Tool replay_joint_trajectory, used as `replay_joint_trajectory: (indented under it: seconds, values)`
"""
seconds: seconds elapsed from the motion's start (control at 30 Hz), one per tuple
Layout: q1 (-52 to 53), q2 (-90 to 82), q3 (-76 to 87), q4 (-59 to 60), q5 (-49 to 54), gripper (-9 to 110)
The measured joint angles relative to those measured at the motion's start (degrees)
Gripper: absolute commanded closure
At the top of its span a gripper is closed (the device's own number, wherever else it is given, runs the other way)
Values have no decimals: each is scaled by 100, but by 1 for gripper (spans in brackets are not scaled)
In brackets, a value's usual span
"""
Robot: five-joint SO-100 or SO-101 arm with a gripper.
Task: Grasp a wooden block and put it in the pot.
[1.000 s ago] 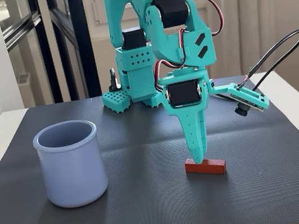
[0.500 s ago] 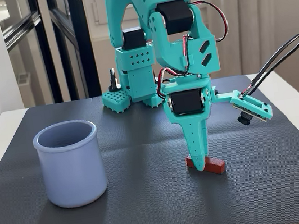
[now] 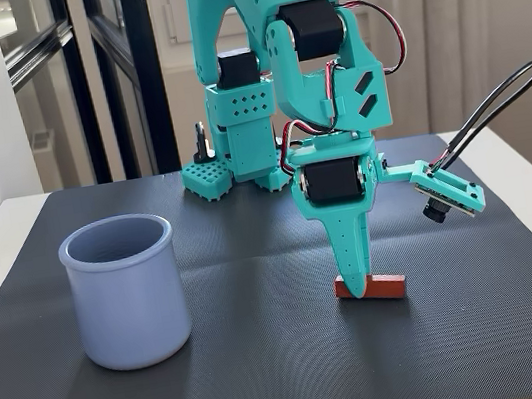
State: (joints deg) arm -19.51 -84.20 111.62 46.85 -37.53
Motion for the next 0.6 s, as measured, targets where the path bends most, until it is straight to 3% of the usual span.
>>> replay_joint_trajectory:
  seconds: [0.2,0.6]
  values:
    - [185,-844,0,492,0,99]
    - [976,-2338,0,1002,940,96]
